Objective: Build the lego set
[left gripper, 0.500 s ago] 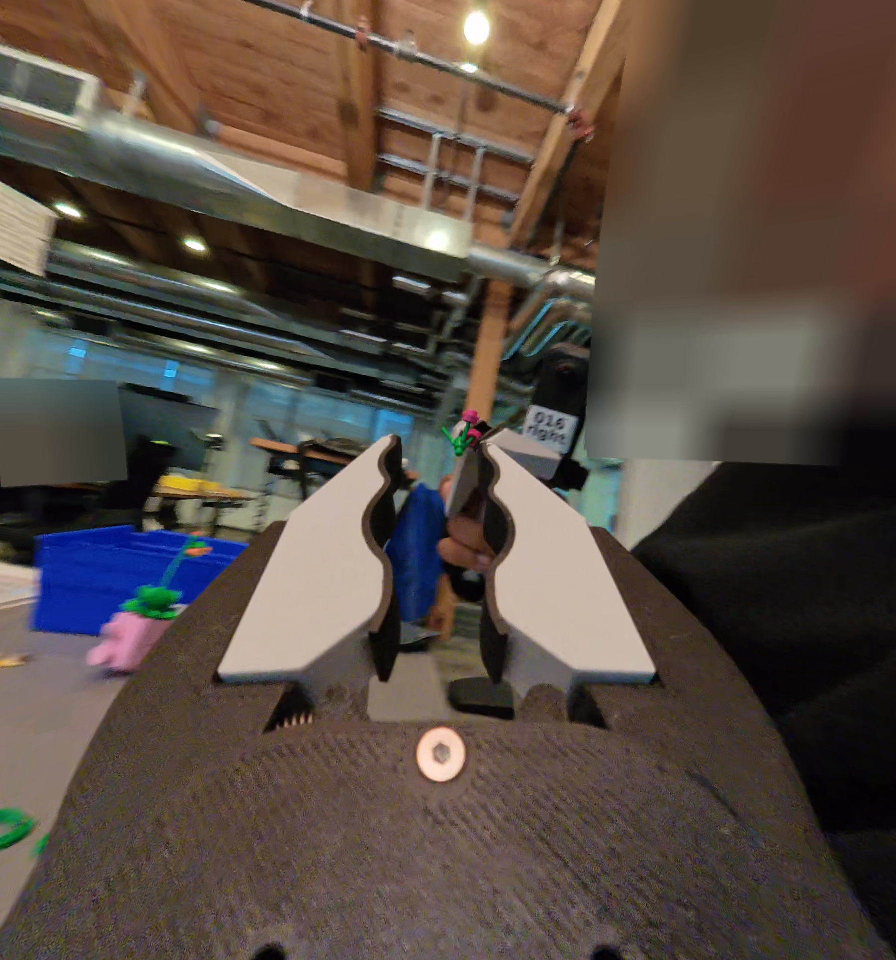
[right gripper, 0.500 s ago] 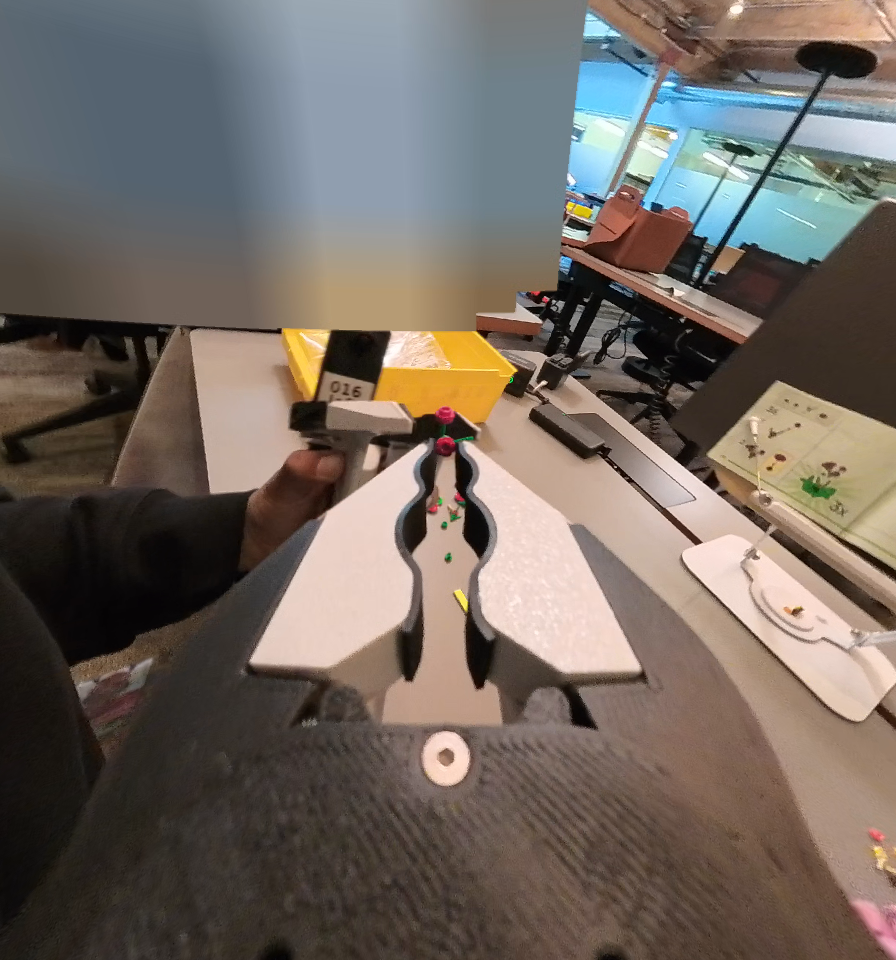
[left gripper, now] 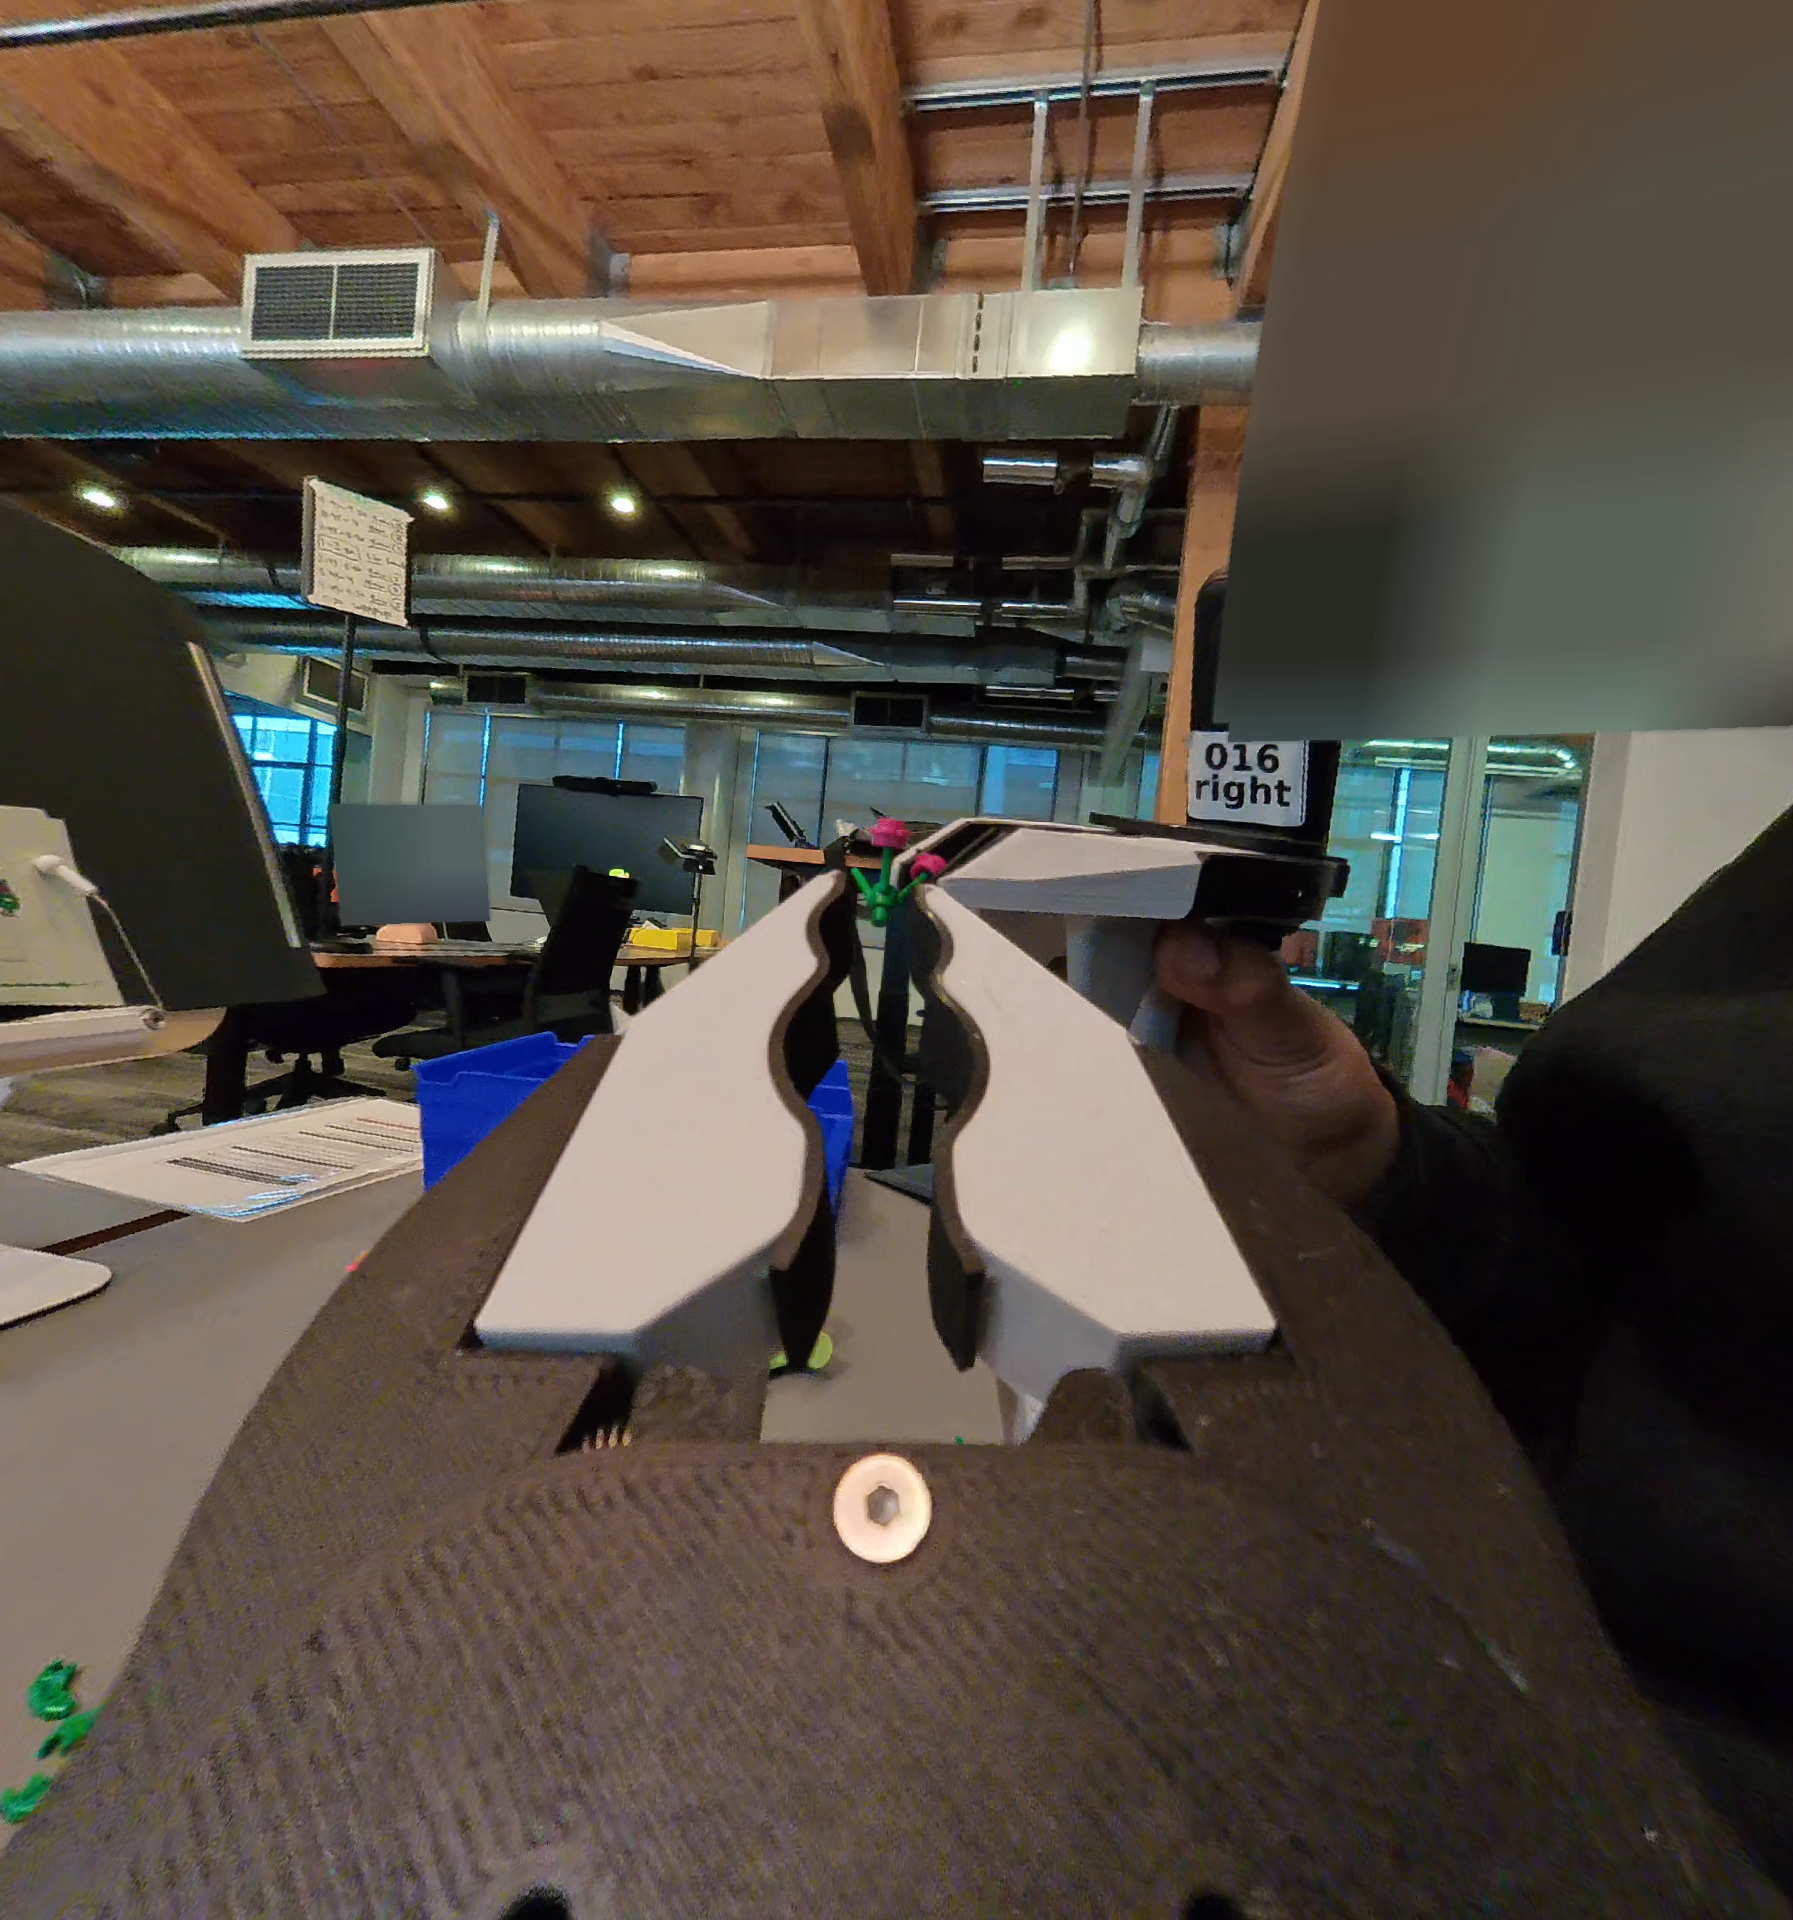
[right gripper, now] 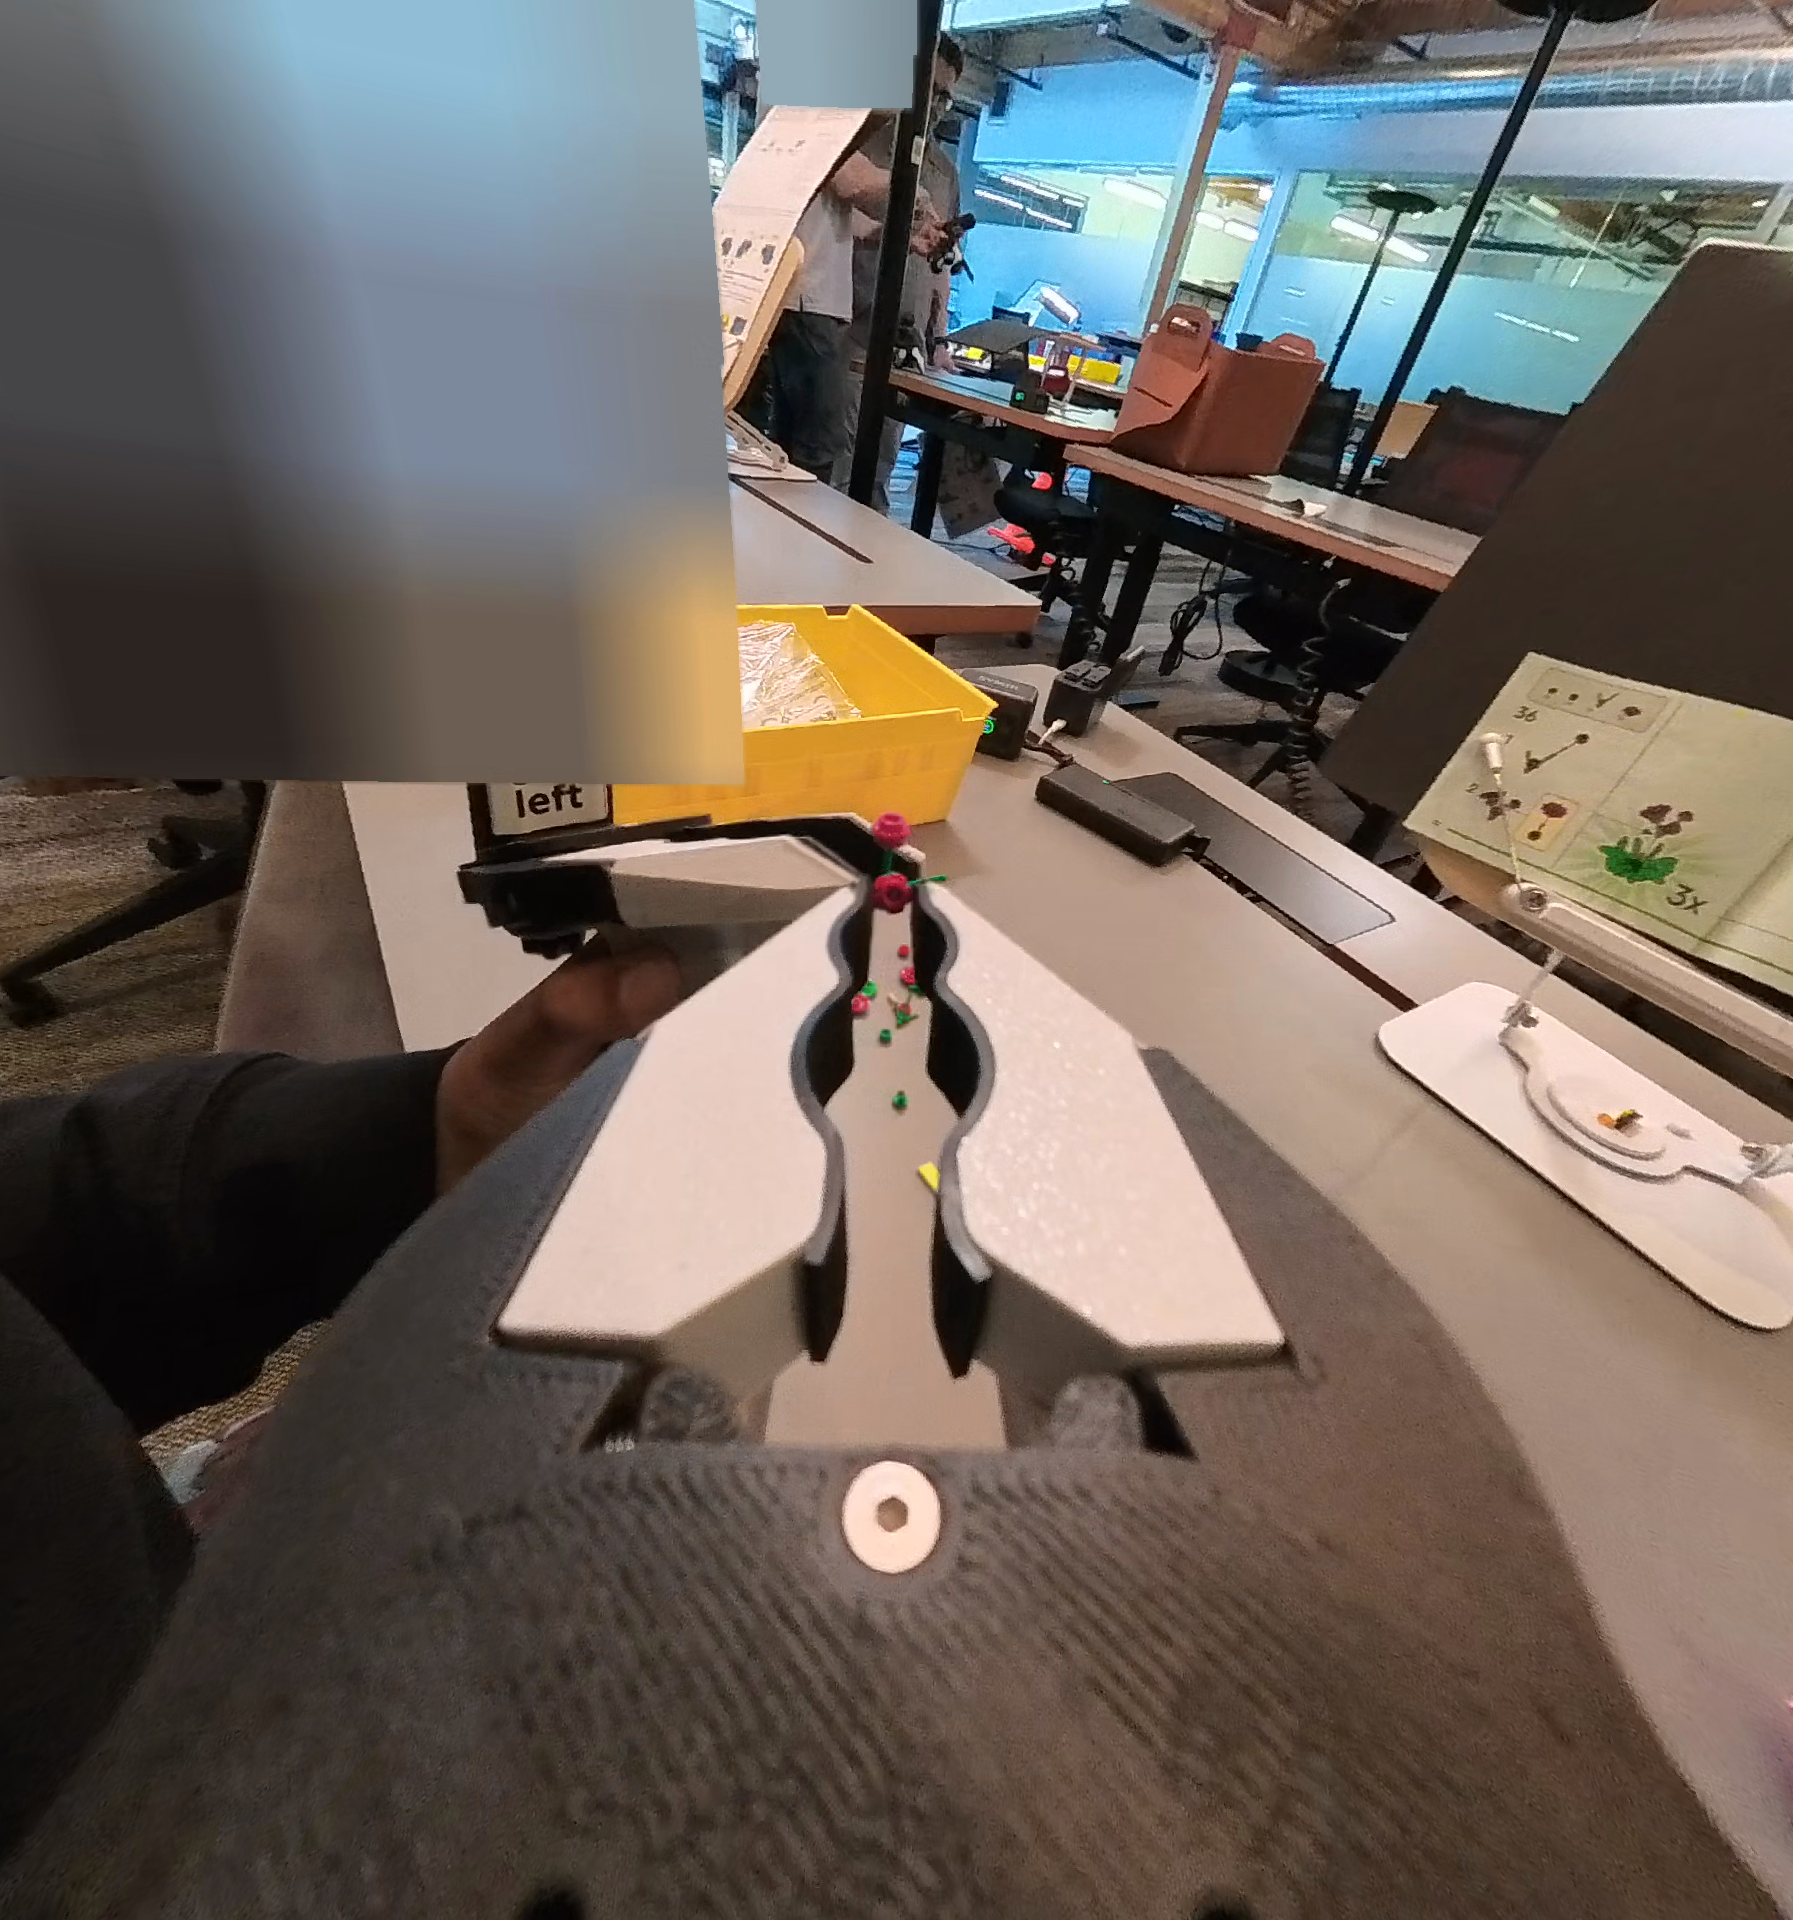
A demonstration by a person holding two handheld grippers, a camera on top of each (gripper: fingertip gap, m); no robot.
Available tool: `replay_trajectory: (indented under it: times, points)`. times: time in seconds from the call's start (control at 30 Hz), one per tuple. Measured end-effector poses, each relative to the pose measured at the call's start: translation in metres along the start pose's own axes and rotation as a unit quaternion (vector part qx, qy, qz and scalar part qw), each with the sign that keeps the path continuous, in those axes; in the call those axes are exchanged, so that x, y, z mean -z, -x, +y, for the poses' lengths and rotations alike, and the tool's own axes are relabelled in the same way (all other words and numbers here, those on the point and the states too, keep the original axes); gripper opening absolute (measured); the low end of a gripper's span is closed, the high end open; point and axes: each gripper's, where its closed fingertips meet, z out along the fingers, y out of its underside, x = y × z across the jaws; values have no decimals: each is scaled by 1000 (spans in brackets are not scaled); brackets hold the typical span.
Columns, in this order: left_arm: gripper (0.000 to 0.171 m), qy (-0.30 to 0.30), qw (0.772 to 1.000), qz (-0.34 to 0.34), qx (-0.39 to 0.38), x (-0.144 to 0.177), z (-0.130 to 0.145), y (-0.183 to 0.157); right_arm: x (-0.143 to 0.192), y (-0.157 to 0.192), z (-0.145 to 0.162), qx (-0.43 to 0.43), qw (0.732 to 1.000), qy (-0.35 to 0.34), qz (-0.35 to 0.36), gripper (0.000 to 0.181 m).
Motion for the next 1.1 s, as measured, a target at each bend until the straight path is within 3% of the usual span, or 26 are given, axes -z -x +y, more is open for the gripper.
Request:
replay_trajectory:
  times: [0.3, 0.67, 1.1]
  points:
    - [4, -18, 995, 47, 83, 3, -1, -1, -1, 2, 1, 10, 1000, -1, -6, 5]
    - [4, -29, 972, 109, 206, 4, 1, -2, -2, 4, 2, 49, 999, 5, 0, 5]
    - [4, -32, 950, 140, 276, 7, 1, -1, -4, 8, 6, 98, 995, 20, 8, 6]
